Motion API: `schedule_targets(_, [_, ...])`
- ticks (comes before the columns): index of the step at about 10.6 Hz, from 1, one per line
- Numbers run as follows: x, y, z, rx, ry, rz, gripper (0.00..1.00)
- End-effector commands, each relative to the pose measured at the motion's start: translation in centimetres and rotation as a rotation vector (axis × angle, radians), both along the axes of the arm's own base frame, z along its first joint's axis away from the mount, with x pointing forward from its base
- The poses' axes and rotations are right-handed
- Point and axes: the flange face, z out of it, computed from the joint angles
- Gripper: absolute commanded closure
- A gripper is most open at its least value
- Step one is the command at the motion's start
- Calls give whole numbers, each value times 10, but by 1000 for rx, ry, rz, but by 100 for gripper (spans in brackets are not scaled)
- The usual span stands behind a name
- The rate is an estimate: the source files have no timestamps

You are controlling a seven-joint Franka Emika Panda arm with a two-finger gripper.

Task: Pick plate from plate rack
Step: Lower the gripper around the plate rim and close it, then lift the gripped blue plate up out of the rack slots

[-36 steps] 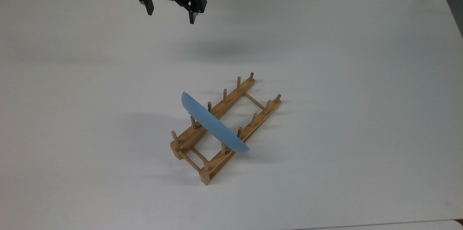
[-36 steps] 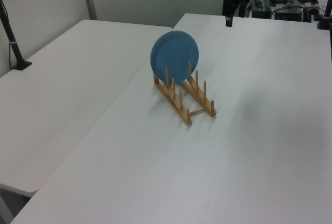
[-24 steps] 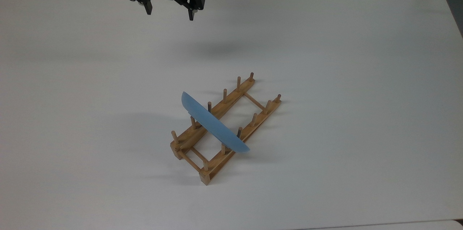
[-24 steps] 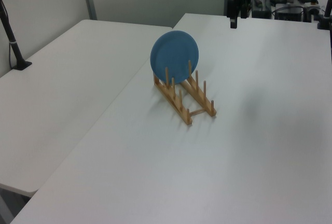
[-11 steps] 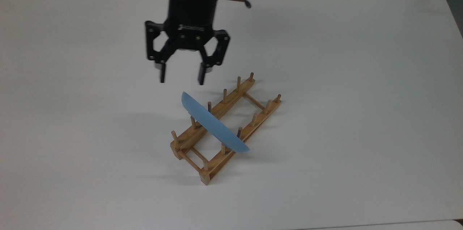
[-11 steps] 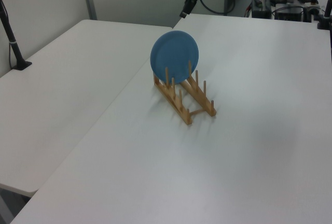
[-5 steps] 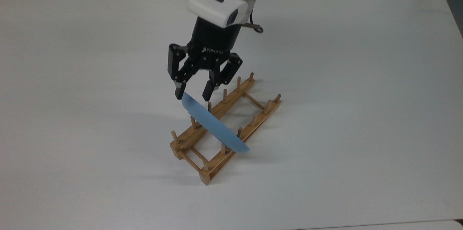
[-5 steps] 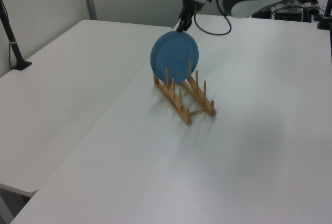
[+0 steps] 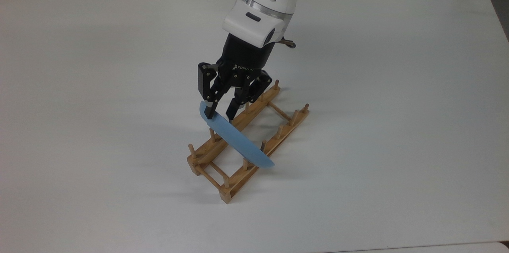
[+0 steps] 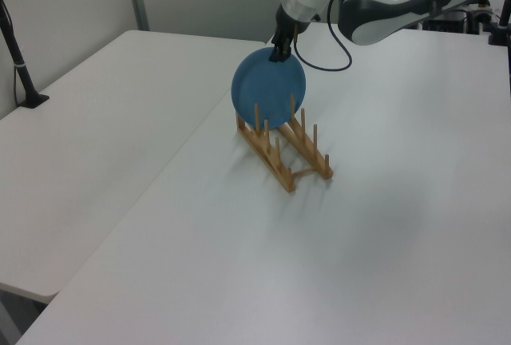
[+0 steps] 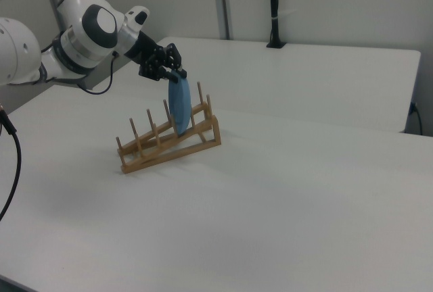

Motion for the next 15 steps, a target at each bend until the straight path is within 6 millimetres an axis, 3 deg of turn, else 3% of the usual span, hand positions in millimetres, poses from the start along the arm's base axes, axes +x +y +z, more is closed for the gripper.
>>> schedule_targets(1, [1, 1, 2, -29, -21, -12, 69])
schedule_targets(5, [0, 0, 8, -54, -33, -2, 100])
schedule_targets(9, [-5, 1, 27, -75, -62, 10, 100])
schedule_targets(11, [-9, 0, 74, -92, -139, 19, 100])
schedule_targets(13, [-17, -4, 102, -120, -173, 35, 100])
schedule_targets(15, [-18, -20, 128, -76, -225, -19, 100])
